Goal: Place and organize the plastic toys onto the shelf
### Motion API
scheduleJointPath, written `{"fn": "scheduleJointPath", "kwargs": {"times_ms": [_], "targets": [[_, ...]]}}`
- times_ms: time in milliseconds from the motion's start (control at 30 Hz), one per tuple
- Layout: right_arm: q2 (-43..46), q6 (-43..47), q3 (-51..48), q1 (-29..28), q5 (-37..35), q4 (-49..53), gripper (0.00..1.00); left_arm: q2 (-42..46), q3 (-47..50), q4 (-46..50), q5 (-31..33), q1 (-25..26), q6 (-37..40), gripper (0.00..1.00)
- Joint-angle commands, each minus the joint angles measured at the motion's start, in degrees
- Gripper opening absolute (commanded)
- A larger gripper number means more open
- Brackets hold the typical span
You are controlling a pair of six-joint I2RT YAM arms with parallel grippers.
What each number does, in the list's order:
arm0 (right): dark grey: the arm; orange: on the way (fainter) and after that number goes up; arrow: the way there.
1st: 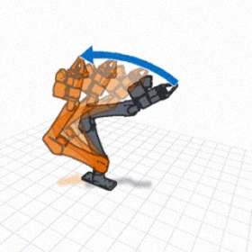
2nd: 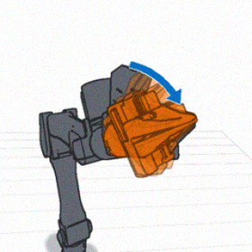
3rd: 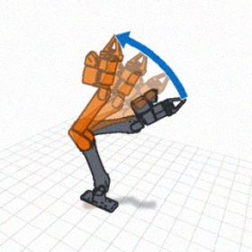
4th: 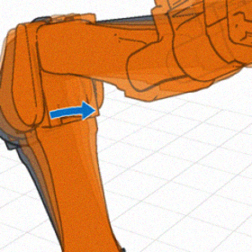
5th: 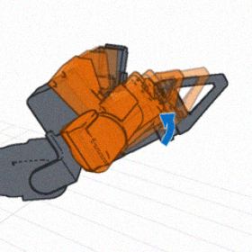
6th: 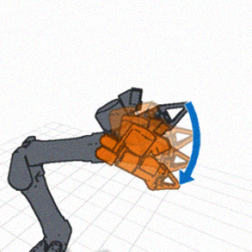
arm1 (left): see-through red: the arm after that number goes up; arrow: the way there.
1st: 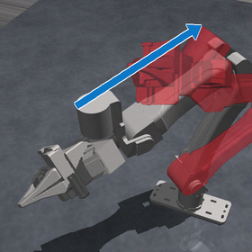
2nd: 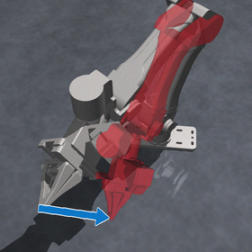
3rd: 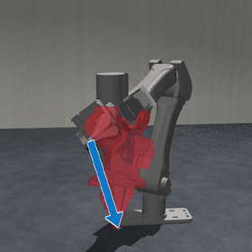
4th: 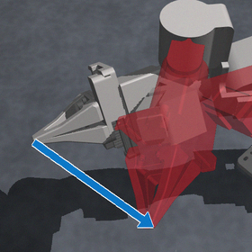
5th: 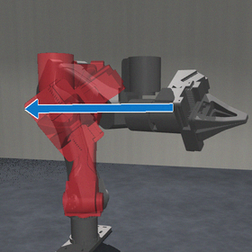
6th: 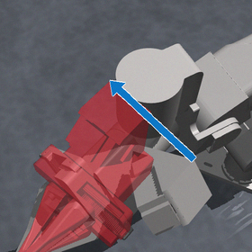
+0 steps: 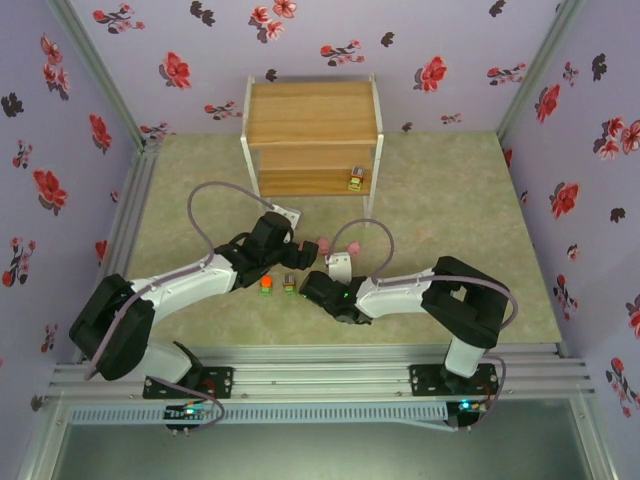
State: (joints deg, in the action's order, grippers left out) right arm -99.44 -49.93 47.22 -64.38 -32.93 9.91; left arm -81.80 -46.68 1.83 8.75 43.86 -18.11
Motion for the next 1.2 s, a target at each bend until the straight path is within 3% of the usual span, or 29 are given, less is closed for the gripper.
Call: {"fn": "scheduleJointPath", "kwargs": {"times_ms": [0, 533, 1167], "targets": [[-1.82, 0.19, -0.41, 0.83, -1.59, -0.81, 0.17, -0.64, -0.96, 0.45, -0.49, -0.51, -0.77, 0.93], [-0.99, 0.19, -1.52, 1.37, -2.66, -1.18, 0.06, -0.67, -0.97, 0.37, -0.49, -0.49, -0.70, 0.93], [10.57, 0.77, 0.86, 1.20, -7.49, 9.44, 0.00, 0.06, -0.61, 0.00, -0.49, -0.59, -0.66, 0.93]]}}
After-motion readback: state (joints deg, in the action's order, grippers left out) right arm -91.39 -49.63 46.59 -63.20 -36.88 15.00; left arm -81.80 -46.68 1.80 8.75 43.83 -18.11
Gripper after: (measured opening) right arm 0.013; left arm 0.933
